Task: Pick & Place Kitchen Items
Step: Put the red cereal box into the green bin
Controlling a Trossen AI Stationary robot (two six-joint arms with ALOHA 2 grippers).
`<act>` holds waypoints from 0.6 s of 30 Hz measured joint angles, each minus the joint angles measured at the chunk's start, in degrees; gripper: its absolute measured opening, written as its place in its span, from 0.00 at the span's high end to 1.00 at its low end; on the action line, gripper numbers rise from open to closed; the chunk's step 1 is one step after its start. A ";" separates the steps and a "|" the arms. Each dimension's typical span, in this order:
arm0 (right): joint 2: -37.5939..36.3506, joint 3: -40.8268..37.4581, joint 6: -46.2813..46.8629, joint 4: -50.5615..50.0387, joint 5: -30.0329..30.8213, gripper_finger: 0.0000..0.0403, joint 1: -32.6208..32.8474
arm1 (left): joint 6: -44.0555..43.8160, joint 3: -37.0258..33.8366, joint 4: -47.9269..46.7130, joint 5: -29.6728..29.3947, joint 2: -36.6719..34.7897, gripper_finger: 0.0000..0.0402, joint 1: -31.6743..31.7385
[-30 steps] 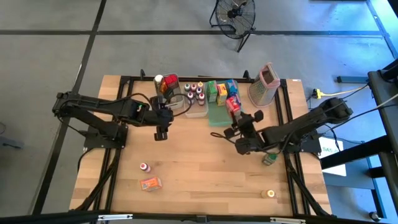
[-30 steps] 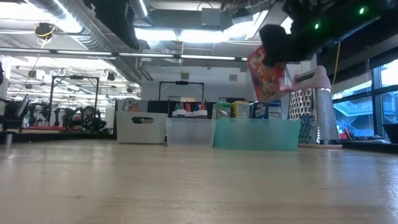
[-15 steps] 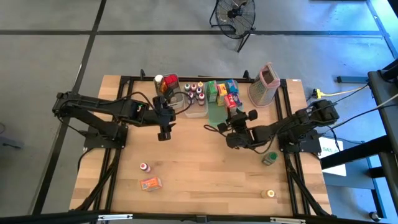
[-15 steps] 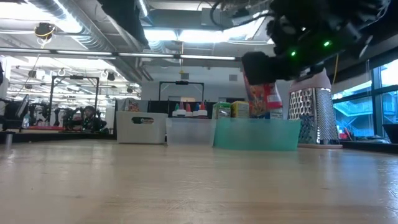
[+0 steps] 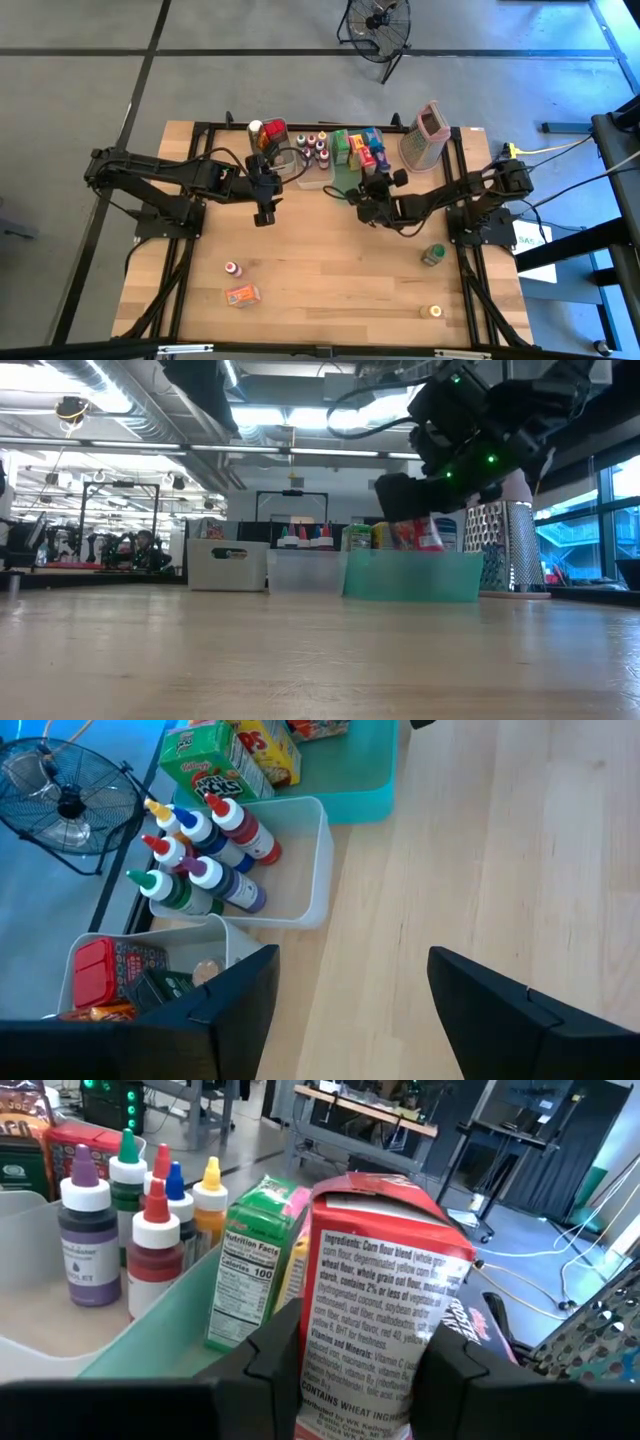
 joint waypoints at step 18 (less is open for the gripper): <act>0.03 0.00 -1.01 1.99 -9.97 0.58 -4.35 | -0.03 0.00 -0.09 0.40 0.02 0.37 -0.51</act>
